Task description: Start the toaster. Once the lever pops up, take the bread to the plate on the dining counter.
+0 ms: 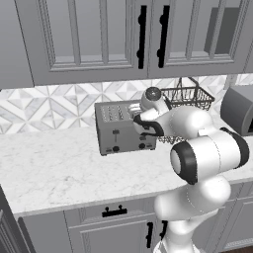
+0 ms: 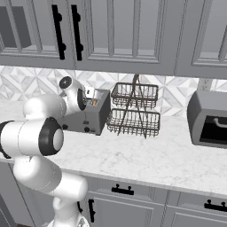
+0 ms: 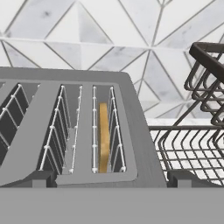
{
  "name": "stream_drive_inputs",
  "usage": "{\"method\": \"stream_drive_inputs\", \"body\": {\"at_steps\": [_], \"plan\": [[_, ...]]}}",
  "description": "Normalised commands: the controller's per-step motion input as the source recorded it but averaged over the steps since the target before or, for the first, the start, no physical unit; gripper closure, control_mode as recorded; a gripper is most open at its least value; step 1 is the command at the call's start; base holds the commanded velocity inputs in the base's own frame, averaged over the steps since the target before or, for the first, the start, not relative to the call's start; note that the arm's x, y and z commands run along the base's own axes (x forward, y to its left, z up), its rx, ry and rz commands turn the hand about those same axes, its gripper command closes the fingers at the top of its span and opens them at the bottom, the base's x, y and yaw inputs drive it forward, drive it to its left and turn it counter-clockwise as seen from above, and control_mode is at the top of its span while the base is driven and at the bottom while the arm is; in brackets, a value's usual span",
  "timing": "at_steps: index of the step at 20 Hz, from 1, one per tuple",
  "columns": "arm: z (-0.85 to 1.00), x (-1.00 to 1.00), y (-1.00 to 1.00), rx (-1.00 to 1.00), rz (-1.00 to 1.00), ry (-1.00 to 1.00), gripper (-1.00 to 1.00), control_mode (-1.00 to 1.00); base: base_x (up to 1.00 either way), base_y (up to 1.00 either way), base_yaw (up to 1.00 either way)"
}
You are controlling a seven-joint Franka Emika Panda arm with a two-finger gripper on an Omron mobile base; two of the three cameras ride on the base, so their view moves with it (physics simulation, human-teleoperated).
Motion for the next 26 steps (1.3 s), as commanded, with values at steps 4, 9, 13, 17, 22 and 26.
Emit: {"method": "stream_drive_inputs", "body": {"at_steps": [4, 9, 13, 17, 22, 26], "plan": [[0.00, 0.00, 0.00, 0.00, 0.00, 0.00, -1.00, -1.00, 0.00, 0.00, 0.00], [0.00, 0.00, 0.00, 0.00, 0.00, 0.00, -1.00, -1.00, 0.00, 0.00, 0.00], [0.00, 0.00, 0.00, 0.00, 0.00, 0.00, -1.00, -1.00, 0.00, 0.00, 0.00], [0.00, 0.00, 0.00, 0.00, 0.00, 0.00, -1.00, -1.00, 0.00, 0.00, 0.00], [0.00, 0.00, 0.00, 0.00, 0.00, 0.00, -1.00, -1.00, 0.00, 0.00, 0.00], [0.00, 0.00, 0.00, 0.00, 0.00, 0.00, -1.00, -1.00, 0.00, 0.00, 0.00]]}}
